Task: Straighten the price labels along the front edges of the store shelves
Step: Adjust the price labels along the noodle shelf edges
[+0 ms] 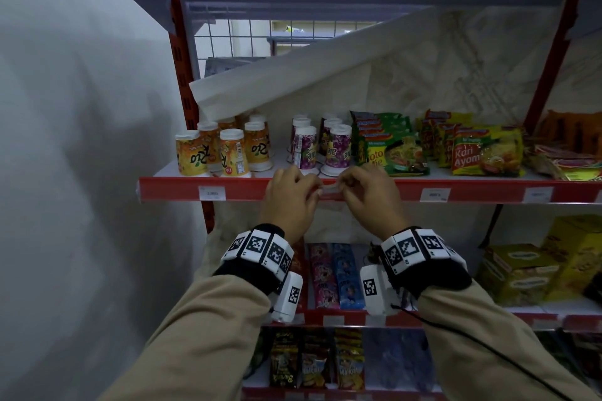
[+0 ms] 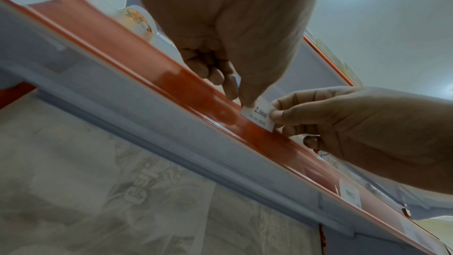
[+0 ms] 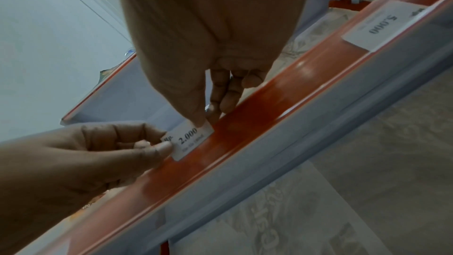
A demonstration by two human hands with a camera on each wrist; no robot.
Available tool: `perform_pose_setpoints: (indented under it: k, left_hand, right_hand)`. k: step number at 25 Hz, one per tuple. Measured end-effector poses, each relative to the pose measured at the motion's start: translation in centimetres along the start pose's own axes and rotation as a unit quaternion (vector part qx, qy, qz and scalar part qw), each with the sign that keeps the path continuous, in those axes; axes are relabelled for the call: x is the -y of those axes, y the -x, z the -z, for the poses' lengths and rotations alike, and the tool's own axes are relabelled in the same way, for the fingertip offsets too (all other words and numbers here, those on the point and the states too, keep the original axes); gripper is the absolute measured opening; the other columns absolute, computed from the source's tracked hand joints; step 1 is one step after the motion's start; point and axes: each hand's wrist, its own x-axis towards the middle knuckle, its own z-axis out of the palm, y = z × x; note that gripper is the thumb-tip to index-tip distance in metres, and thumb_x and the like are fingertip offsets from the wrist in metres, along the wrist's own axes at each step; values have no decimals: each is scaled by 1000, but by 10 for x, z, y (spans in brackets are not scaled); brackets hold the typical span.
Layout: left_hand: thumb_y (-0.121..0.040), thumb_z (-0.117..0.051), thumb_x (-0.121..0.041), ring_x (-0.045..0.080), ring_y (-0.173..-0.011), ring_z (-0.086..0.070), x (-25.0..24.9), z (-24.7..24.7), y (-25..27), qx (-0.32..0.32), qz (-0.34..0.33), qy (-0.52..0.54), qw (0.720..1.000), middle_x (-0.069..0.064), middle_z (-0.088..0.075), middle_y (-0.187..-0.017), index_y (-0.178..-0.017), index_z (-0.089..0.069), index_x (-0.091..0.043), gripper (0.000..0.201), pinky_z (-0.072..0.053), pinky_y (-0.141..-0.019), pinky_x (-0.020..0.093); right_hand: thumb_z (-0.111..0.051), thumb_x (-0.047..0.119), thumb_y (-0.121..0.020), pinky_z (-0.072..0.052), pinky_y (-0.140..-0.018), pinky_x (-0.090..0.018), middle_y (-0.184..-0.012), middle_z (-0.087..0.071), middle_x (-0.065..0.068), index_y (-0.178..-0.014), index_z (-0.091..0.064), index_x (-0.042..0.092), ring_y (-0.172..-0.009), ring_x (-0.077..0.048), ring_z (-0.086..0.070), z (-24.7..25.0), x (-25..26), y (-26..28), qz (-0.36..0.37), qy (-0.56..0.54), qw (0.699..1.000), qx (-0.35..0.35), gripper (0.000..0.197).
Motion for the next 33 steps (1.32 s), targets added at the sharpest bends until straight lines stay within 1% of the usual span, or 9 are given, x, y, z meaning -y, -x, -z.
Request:
perform_pose_setpoints:
  k: [3,6,9,13,19,26,28,30,33]
  left_hand:
    - [-85,-66,-22,26,-80,-46,-1,-1,0,-6,-3,-11,1000,4,-45,-80,-90,-68,-14,9,-35,-67,32]
    - [-86,-66,-21,26,-80,-45,-4,-1,1,-8,3,-16,1000,-2,-36,-80,-90,-70,-13,11,-33,-67,32]
    - [-88,-62,-20,28,-84,-45,-8,0,2,3,15,-22,1000,4,-43,-83,-92,-66,-12,10,-35,-70,35]
    - [-90,-59,-21,28,-87,-44,-10,4,2,20,23,-31,999,8,-48,-87,-93,-64,-12,10,-34,-71,35]
    - [-91,-59,-20,29,-85,-45,-11,6,2,22,24,-32,999,10,-48,-86,-91,-66,-10,13,-36,-71,36]
    - [-94,-54,-24,25,-88,-43,-7,7,-1,47,11,-53,997,8,-49,-91,-95,-63,-11,16,-29,-73,30]
    - [-94,-53,-25,23,-90,-42,-6,8,-2,54,12,-50,997,6,-50,-93,-97,-60,-13,14,-30,-74,29]
    - [-93,-54,-25,24,-91,-42,-6,9,-4,55,7,-44,998,6,-51,-94,-97,-59,-14,13,-30,-74,30]
    - [-93,-54,-25,25,-91,-42,-4,9,-5,59,-3,-56,997,7,-52,-95,-96,-58,-12,14,-27,-72,29]
  right_hand:
    - [-62,18,-84,-39,-76,-35,-86,-51,2,-93,-63,18,-91,-24,-46,6,-2,-1,14,46,997,56,9]
    - [-59,19,-88,-40,-80,-37,-94,-57,-5,-95,-65,16,-95,-27,-46,10,-2,-2,26,85,992,85,9]
    - [-58,20,-90,-40,-80,-37,-96,-57,-5,-98,-66,17,-95,-26,-45,12,-1,-2,33,97,990,93,12]
    - [-58,18,-89,-40,-79,-38,-95,-58,-5,-96,-63,17,-92,-26,-45,13,-1,0,34,90,992,82,8]
    - [-58,19,-90,-39,-78,-38,-96,-56,-6,-96,-66,16,-94,-28,-45,9,0,-1,26,110,990,84,11]
    - [-59,18,-89,-36,-74,-38,-96,-54,-7,-97,-64,15,-92,-29,-44,7,3,0,19,129,989,74,10]
    - [-61,15,-87,-39,-75,-39,-96,-56,-6,-97,-61,14,-92,-28,-45,7,2,1,17,104,993,60,10]
    - [-65,11,-83,-39,-73,-38,-92,-58,-7,-92,-60,12,-90,-28,-46,5,1,1,17,75,997,28,10]
    - [-68,10,-80,-40,-70,-36,-88,-56,-9,-87,-61,9,-87,-27,-45,0,0,6,26,79,996,-18,10]
